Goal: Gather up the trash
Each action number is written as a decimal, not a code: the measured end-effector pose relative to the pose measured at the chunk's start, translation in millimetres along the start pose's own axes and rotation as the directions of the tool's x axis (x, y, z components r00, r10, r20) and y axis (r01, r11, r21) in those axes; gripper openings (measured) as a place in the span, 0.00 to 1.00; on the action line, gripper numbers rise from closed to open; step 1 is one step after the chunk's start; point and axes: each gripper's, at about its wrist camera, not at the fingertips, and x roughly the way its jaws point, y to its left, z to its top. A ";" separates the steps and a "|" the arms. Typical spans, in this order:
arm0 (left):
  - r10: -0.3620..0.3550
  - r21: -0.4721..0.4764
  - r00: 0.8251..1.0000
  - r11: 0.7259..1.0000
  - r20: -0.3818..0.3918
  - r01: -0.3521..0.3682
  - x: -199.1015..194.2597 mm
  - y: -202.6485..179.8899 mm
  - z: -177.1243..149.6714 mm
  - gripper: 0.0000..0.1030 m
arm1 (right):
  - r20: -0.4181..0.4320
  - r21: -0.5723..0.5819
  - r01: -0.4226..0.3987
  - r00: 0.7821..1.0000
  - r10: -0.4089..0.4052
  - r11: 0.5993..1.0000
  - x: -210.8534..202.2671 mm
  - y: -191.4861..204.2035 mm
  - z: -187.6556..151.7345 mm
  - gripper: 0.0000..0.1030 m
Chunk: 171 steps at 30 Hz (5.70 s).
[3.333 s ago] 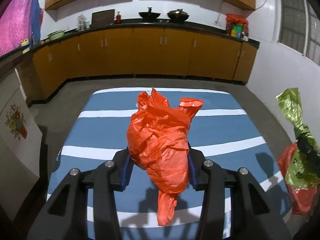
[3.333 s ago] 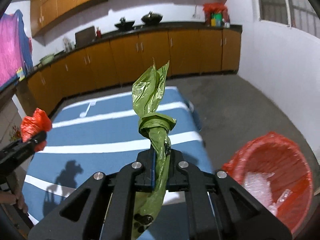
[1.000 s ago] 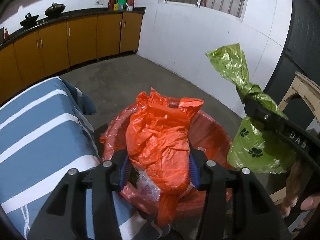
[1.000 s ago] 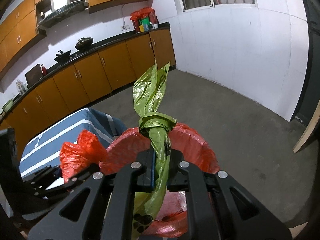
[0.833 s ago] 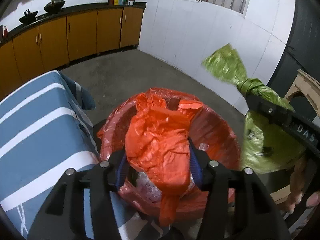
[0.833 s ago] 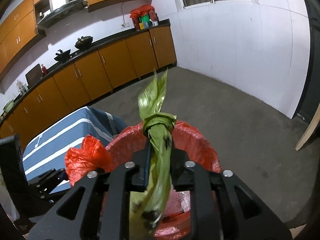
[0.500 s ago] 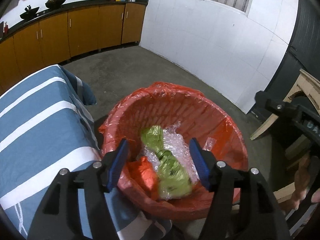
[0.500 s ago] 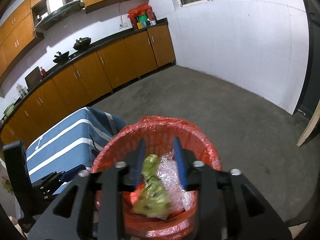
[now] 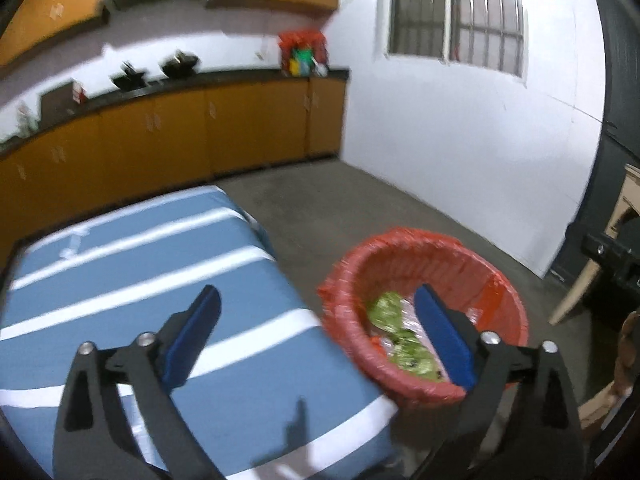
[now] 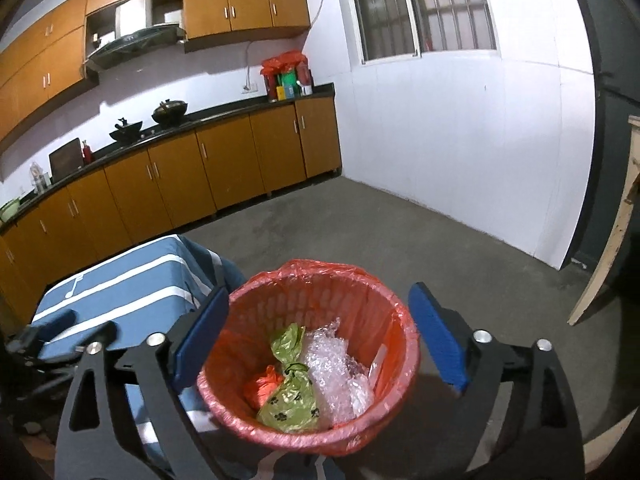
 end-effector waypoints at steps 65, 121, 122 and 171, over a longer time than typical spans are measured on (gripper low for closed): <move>0.330 -0.147 0.935 0.939 0.126 -0.311 -196.9 42.4 -92.2 0.96 | 0.117 -0.186 0.078 0.992 -0.056 0.979 -120.0 87.7 -87.1 0.97; 0.335 -0.169 0.935 0.934 0.113 -0.314 -195.3 41.1 -97.6 0.96 | 0.080 -0.182 0.053 0.996 -0.039 0.982 -115.8 83.9 -87.5 0.97; 0.335 -0.169 0.935 0.934 0.113 -0.314 -195.3 40.9 -97.5 0.96 | 0.080 -0.182 0.054 0.996 -0.040 0.982 -115.8 83.9 -87.5 0.97; 0.330 -0.166 0.938 0.936 0.106 -0.311 -192.5 42.3 -101.2 0.96 | 0.073 -0.180 0.053 0.997 -0.041 0.982 -116.6 81.4 -89.5 0.97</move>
